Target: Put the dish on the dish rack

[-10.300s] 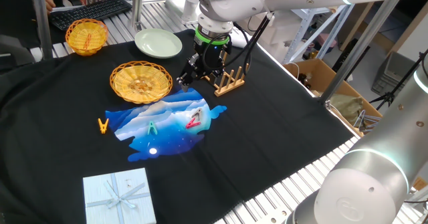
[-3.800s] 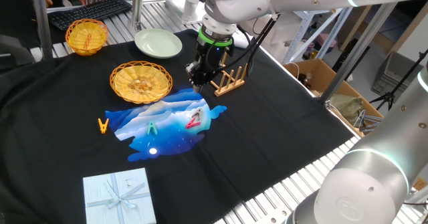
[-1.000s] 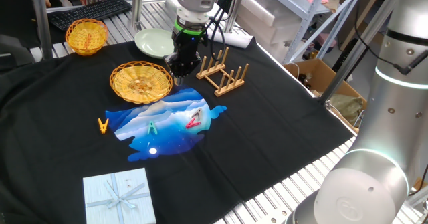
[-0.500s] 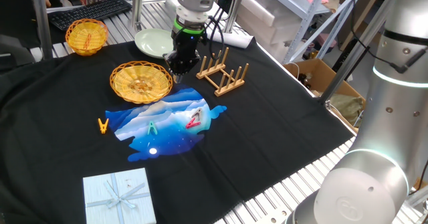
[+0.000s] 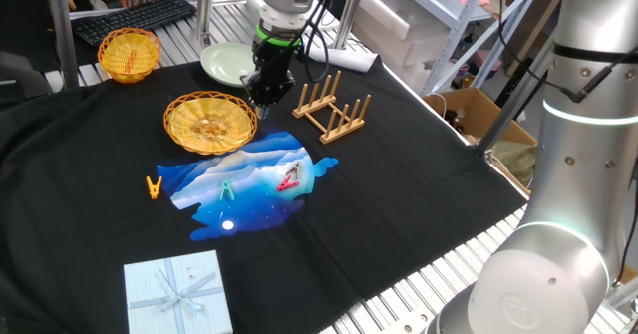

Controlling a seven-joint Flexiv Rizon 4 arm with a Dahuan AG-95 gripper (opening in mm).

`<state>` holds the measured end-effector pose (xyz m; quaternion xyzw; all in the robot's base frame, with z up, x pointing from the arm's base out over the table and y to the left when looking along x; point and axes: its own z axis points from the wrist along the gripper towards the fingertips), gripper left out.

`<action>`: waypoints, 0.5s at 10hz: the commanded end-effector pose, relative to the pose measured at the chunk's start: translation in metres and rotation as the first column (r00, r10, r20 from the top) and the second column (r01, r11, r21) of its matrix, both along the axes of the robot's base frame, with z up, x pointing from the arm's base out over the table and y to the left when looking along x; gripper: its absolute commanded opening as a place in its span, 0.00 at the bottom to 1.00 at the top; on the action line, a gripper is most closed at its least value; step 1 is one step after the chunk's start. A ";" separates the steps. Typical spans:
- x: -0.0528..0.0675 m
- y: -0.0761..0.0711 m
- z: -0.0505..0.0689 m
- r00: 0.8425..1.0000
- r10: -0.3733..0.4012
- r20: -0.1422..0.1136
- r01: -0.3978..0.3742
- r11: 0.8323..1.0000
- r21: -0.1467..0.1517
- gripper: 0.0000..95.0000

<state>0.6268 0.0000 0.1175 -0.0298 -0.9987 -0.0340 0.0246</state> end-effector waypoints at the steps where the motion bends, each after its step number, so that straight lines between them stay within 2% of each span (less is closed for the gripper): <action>1: 0.007 -0.003 -0.003 1.000 -0.001 -0.001 0.001 1.000 0.003 0.00; 3: 0.019 -0.009 -0.006 1.000 0.006 -0.001 -0.006 1.000 0.008 0.00; 5: 0.024 -0.013 -0.006 1.000 0.008 -0.003 -0.008 1.000 0.009 0.00</action>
